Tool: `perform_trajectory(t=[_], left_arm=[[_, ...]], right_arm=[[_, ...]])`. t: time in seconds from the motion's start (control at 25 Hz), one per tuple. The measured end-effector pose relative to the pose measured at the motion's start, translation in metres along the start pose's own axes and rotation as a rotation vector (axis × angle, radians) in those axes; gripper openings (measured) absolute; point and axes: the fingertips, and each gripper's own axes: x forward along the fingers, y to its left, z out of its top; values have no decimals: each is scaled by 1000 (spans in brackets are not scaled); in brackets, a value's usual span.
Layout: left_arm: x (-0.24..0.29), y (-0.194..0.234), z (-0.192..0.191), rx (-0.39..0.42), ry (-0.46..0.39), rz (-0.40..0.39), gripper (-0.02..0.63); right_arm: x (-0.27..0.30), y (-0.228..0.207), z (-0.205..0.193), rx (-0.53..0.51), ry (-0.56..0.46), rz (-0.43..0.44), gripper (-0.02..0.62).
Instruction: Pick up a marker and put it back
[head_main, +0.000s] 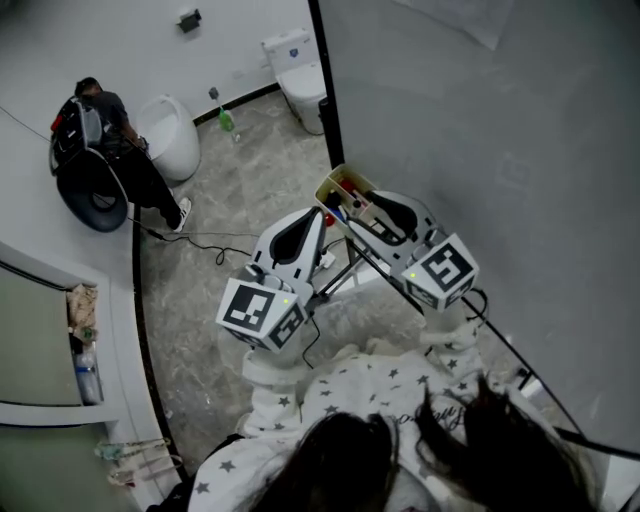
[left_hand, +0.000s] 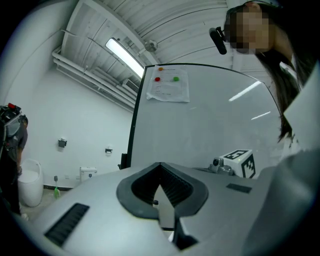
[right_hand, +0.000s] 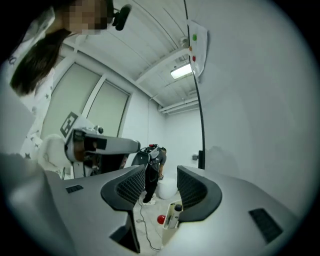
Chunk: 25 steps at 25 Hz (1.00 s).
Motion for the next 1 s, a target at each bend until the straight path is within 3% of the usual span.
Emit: perform_trajectory(t=[0.04,0.2,0.68,1.0], left_arm=[[2,-1,0,-2,-1,-6,2],[8,-7,-5,-12,3,-24,2],[13,-6,-14,5,34,-15,2],[7,-30,-14,30,26,-14,2]], right_arm=[[-2,1,7,9,-9,8,204],[-7,1,21,-27,6,10,6],[-3,-3,28,16,3,46,6],[-22,5,30,11,-21,60,5]])
